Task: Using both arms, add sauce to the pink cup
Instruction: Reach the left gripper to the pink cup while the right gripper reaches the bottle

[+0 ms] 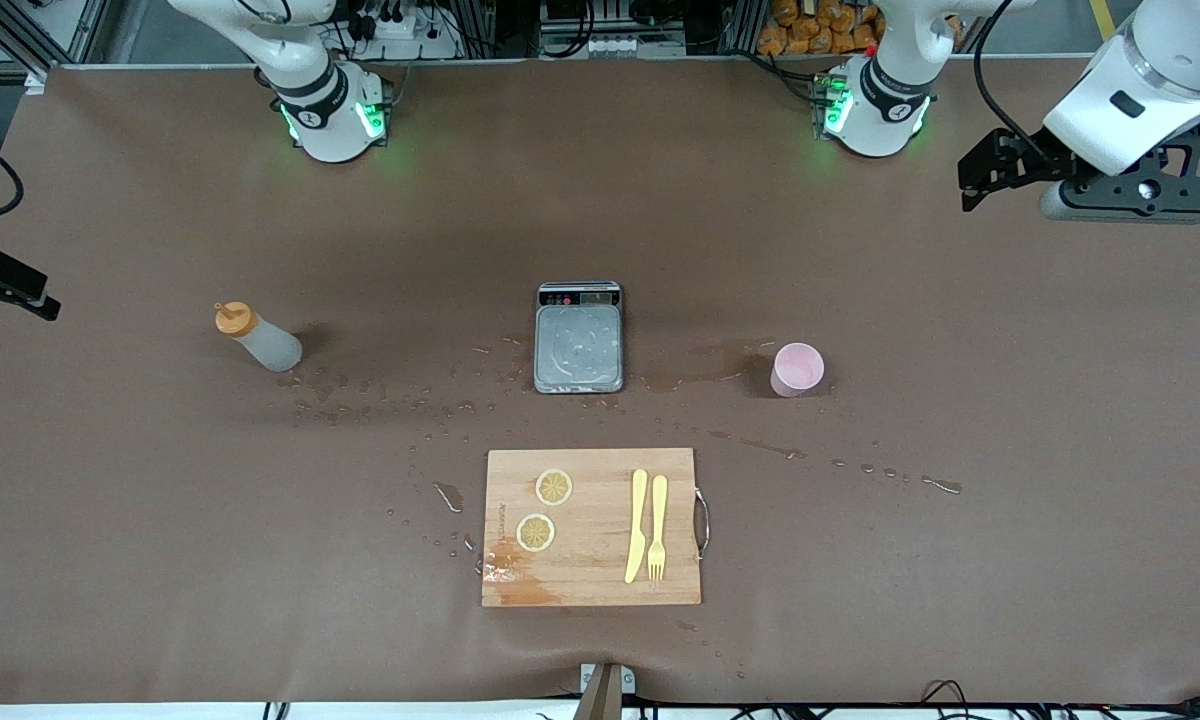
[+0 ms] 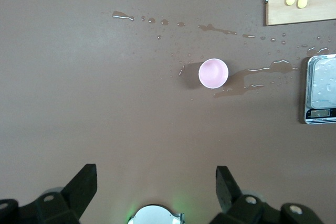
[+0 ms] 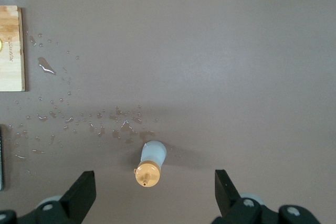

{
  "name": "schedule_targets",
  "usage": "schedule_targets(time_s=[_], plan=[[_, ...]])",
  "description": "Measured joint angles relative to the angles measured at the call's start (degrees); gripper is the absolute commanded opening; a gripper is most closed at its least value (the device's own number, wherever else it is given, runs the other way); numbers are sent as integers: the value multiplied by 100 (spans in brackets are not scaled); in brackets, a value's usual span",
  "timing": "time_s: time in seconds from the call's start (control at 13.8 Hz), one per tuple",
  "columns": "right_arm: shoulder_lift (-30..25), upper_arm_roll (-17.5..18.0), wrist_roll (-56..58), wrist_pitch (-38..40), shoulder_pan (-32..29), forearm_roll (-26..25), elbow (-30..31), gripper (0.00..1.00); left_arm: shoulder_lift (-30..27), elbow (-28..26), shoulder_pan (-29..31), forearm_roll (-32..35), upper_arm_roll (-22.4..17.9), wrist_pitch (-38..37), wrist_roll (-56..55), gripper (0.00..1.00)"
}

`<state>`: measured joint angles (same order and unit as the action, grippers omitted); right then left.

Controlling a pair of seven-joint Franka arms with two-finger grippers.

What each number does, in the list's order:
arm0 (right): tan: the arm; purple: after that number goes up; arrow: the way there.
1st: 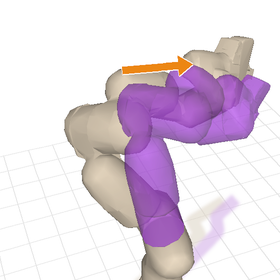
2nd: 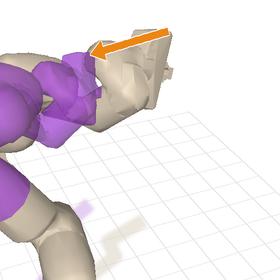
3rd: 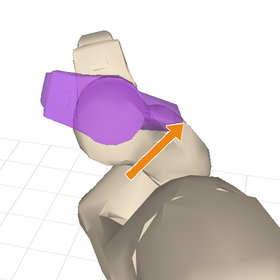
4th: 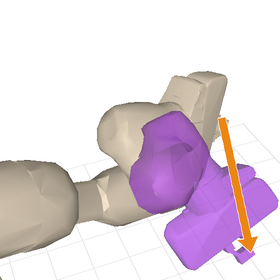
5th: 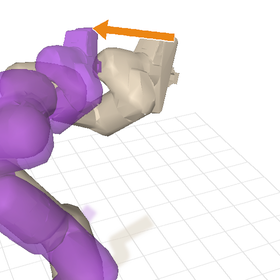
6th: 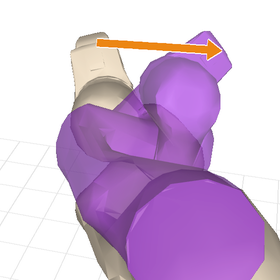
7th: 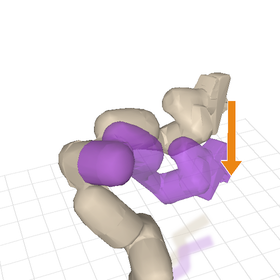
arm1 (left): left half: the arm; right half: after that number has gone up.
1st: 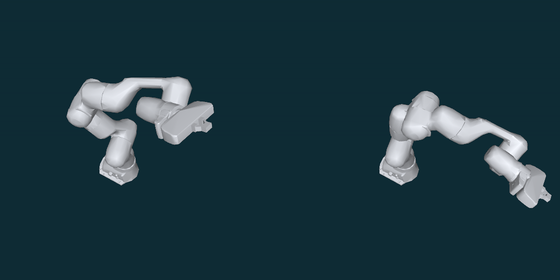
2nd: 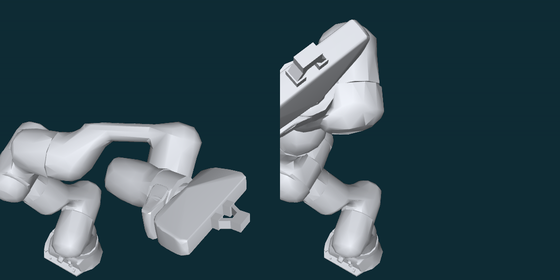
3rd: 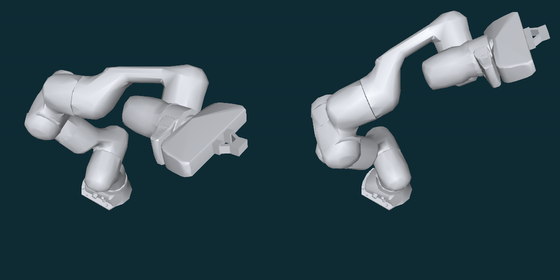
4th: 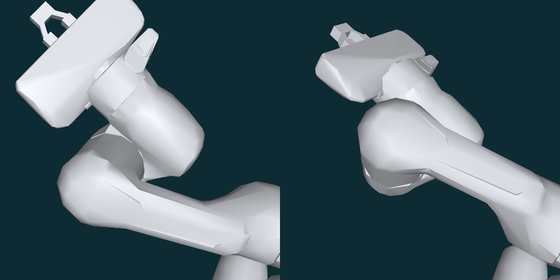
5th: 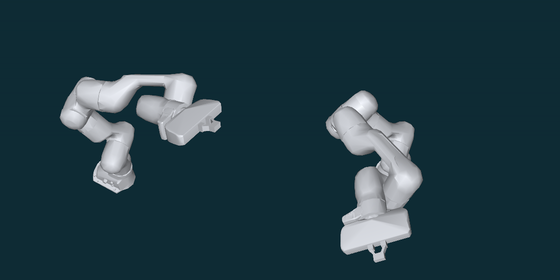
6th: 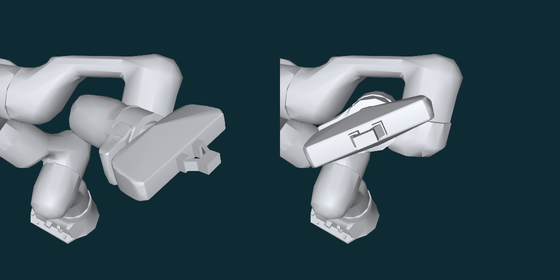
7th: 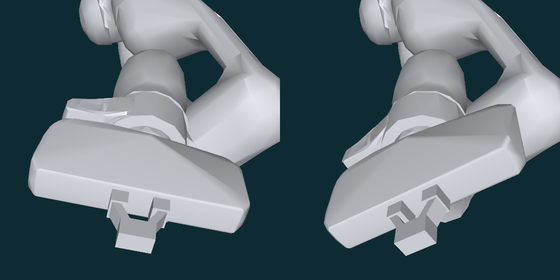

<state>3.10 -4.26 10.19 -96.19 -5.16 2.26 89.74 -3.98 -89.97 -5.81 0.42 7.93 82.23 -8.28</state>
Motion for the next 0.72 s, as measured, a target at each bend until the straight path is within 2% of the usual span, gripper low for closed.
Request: schedule_targets(time_s=[0.72], plan=[[0, -1, -2, 4, 0, 0, 0, 100, 165, 102, 35, 0, -12, 14, 2, 100]])
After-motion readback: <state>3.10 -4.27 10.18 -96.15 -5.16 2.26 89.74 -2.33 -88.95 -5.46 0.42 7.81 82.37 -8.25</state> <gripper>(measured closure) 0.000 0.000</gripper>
